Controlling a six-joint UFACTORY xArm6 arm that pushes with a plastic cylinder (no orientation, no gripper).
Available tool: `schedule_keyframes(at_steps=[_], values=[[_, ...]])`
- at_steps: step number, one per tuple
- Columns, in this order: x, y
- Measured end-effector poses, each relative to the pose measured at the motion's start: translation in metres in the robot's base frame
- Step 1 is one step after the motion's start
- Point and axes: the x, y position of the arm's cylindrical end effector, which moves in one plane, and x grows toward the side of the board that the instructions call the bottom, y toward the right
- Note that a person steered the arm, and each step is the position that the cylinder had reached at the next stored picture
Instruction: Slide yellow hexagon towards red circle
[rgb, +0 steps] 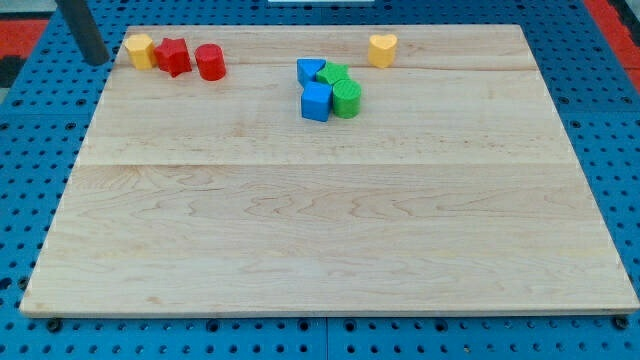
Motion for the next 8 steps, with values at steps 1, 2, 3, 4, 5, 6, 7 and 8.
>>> schedule_keyframes(at_steps=[1,2,3,4,5,6,7,8], values=[[-0.016,0.01],[-0.001,0.021],[0.02,0.044],[0.04,0.082],[0.053,0.122],[0.055,0.166],[0.043,0.206],[0.042,0.207]])
